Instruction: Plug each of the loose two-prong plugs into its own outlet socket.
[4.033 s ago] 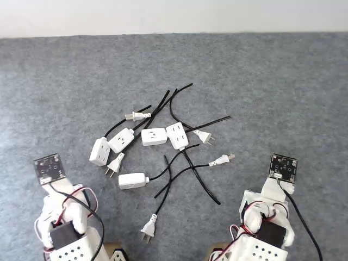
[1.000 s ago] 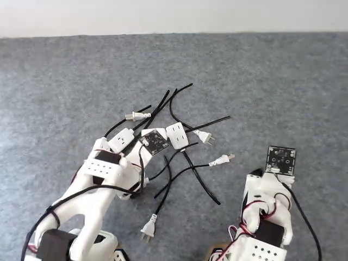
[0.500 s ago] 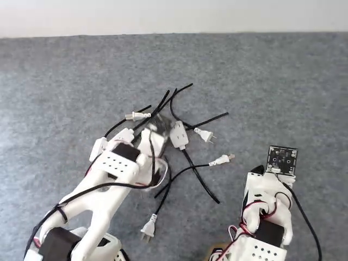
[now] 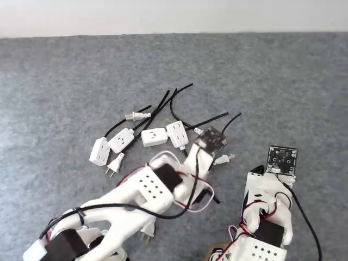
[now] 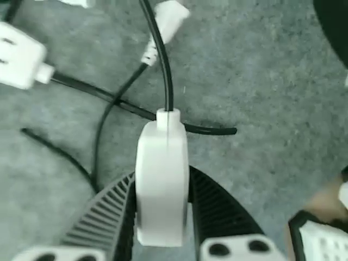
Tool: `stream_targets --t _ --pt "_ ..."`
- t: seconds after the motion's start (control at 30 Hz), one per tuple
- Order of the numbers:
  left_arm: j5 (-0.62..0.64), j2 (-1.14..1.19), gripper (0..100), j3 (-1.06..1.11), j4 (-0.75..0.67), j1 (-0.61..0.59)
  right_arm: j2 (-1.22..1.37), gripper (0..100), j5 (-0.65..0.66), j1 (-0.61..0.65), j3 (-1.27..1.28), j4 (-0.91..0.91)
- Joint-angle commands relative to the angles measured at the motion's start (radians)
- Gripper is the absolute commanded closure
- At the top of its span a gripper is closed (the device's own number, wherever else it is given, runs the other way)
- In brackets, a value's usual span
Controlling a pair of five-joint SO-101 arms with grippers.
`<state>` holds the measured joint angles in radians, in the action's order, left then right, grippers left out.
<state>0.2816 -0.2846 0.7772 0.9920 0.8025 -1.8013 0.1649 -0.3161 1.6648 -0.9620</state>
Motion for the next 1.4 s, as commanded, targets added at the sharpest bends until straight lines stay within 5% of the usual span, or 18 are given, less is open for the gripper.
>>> stream_targets --t 0.0,0.27,0.47,0.77,1.0,1.13,1.37 --pt "0.071 0.002 96 0.067 -0.124 0.012 -0.013 95.6 0.005 -0.010 0.018 0.021" --pt "0.175 -0.002 70 0.107 -0.106 0.014 -0.013 95.6 0.009 -0.010 0.018 0.018" --pt "0.173 -0.009 73 0.108 -0.103 -0.031 -0.013 95.6 0.011 -0.010 0.018 0.018" --pt "0.060 -0.287 76 0.010 0.192 -0.144 -0.013 95.6 0.008 -0.008 0.018 0.022" --pt "-0.009 -0.601 86 0.226 0.129 -0.167 -0.013 95.6 0.006 -0.008 0.018 0.021" --pt "-0.043 -0.559 99 0.225 0.080 -0.167 -0.013 95.6 0.006 -0.008 0.018 0.019" --pt "0.031 -0.331 99 0.165 0.031 -0.288 -0.013 95.6 0.006 -0.010 0.018 0.018"
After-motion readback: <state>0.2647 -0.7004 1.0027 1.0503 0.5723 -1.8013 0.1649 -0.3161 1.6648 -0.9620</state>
